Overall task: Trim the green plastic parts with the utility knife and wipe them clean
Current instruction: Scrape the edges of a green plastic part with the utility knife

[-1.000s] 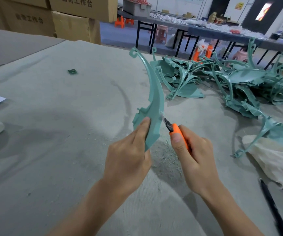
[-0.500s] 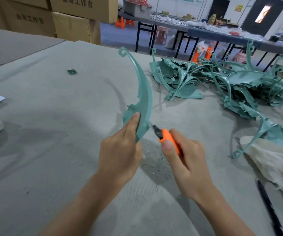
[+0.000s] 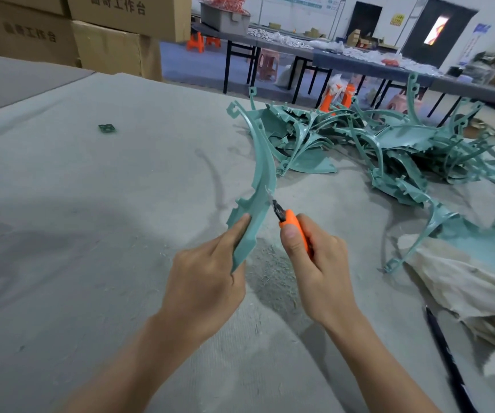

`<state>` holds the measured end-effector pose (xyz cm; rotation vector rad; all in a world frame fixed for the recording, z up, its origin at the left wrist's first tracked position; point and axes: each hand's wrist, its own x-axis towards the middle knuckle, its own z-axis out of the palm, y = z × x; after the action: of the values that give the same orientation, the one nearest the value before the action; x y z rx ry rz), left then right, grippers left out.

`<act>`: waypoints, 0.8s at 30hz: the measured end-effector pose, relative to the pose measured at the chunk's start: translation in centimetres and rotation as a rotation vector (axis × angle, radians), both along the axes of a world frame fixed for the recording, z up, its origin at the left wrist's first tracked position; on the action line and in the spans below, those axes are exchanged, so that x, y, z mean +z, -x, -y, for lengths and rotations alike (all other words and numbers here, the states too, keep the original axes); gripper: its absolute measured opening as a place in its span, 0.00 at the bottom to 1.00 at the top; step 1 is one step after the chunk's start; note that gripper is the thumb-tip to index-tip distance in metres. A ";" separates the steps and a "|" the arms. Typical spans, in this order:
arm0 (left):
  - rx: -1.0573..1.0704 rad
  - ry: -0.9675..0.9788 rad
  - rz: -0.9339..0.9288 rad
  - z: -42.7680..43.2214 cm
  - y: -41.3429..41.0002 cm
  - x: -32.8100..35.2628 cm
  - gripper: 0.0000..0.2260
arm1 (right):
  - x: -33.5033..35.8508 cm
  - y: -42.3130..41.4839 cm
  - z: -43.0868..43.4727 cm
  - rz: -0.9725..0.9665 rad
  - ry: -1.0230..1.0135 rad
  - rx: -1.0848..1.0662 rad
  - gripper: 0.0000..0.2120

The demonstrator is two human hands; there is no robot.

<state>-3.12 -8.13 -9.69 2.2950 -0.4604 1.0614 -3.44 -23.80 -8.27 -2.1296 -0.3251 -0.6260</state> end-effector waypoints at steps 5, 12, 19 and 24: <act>-0.117 -0.007 -0.035 0.2 0.8 0.4 0.19 | 0.3 -0.7 1.0 -0.018 -0.046 -0.063 0.28; -0.227 0.005 -0.076 0.3 0.8 0.8 0.16 | 0.7 -2.0 3.1 -0.005 -0.085 -0.208 0.31; -0.113 0.139 -0.027 0.5 0.8 1.5 0.17 | 0.7 -0.7 1.7 0.089 -0.042 -0.003 0.26; -0.138 0.118 0.067 0.4 0.5 1.2 0.24 | 0.6 -0.6 1.5 0.099 0.012 -0.009 0.21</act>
<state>-3.67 -8.48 -8.48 2.0982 -0.5592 1.0705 -2.82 -25.26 -7.68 -2.1162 -0.3748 -0.7378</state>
